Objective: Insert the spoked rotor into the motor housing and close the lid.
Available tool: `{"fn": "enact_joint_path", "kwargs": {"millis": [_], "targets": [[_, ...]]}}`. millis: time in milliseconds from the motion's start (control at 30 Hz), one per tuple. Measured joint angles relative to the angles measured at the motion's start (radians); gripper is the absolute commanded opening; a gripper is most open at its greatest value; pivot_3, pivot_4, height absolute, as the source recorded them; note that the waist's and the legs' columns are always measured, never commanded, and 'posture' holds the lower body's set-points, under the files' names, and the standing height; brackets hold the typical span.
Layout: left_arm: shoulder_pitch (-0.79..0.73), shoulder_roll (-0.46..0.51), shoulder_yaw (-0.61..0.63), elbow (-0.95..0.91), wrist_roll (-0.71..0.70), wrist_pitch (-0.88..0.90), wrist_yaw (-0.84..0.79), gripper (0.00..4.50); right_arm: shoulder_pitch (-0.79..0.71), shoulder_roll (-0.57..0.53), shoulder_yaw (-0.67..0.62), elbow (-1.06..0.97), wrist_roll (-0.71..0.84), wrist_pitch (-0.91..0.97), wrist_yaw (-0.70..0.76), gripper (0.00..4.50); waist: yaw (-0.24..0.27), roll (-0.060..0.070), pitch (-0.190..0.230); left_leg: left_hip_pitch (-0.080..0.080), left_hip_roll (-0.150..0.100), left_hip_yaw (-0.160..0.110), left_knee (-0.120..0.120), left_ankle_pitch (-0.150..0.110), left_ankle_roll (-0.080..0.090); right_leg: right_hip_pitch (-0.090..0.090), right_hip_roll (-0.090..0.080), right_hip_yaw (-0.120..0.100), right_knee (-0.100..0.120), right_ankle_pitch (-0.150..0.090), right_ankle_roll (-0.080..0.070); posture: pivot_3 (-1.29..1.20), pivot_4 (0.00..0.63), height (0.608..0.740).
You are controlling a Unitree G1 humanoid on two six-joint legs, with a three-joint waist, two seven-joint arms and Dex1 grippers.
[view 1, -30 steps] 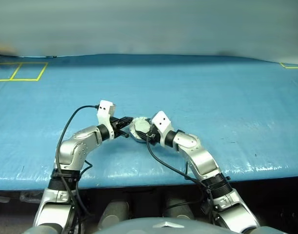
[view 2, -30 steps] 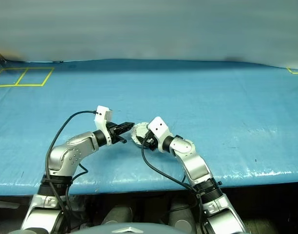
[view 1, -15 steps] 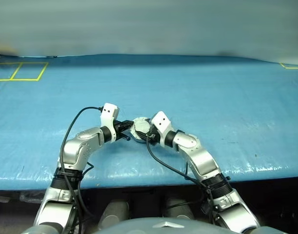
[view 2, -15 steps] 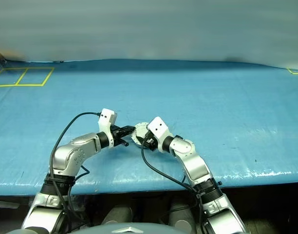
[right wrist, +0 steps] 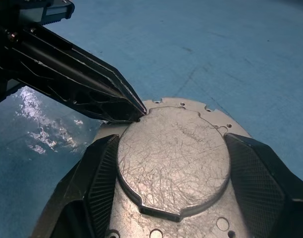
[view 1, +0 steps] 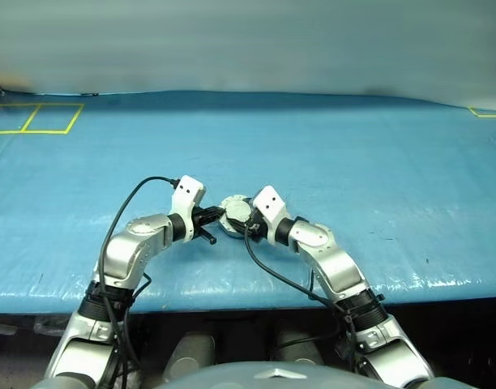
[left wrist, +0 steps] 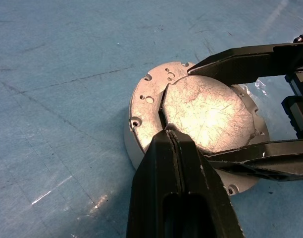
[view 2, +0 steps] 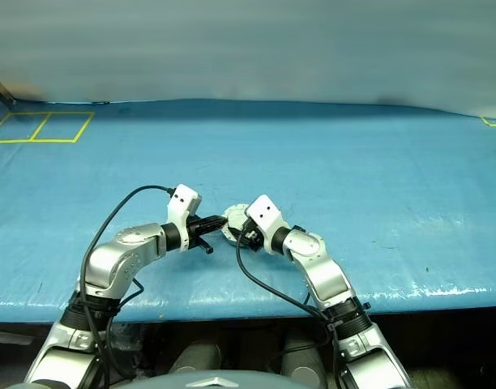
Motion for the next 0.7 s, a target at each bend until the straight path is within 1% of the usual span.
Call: {"fn": "enact_joint_path", "kwargs": {"millis": [33,67,267,500,700], "targets": [[0.0,-0.006,0.0,0.002,0.004,-0.003,0.0,0.0,0.0,0.003,0.0,0.0,0.0,0.005,-0.005,4.33,0.001,0.0,0.0,0.0,0.0,0.0,0.0,0.0,0.0,0.0,0.0,0.0,0.0,0.0,0.0,0.0,0.15,0.74],[0.0,-0.01,0.0,0.005,0.008,-0.006,0.0,0.0,-0.001,0.006,0.001,0.0,0.0,0.009,-0.007,4.48,0.003,0.0,0.0,0.0,0.0,0.0,0.0,0.0,0.0,0.0,0.0,0.0,0.0,0.0,0.001,0.0,0.15,0.74],[-0.002,-0.023,0.0,0.011,0.016,-0.013,-0.009,0.0,0.019,0.01,-0.013,-0.043,0.007,0.049,-0.033,4.48,0.014,0.0,0.0,0.0,0.0,-0.001,0.0,0.0,0.0,0.0,0.0,-0.001,-0.002,0.0,0.001,0.0,0.15,0.74],[0.0,-0.027,-0.008,0.012,0.021,-0.03,-0.028,0.0,0.116,-0.008,-0.052,-0.233,0.056,0.18,-0.047,4.48,0.025,0.0,0.0,-0.003,-0.001,-0.001,-0.002,0.0,-0.001,0.0,-0.001,-0.001,-0.008,0.001,0.001,0.0,0.15,0.74],[0.002,-0.026,-0.009,0.01,0.024,-0.038,-0.034,0.0,0.21,0.014,-0.124,-0.39,0.175,0.305,-0.057,4.48,0.028,0.001,0.001,-0.007,-0.001,-0.001,-0.002,0.0,0.0,-0.003,-0.002,-0.001,-0.008,0.001,0.002,0.0,0.15,0.74]]}}
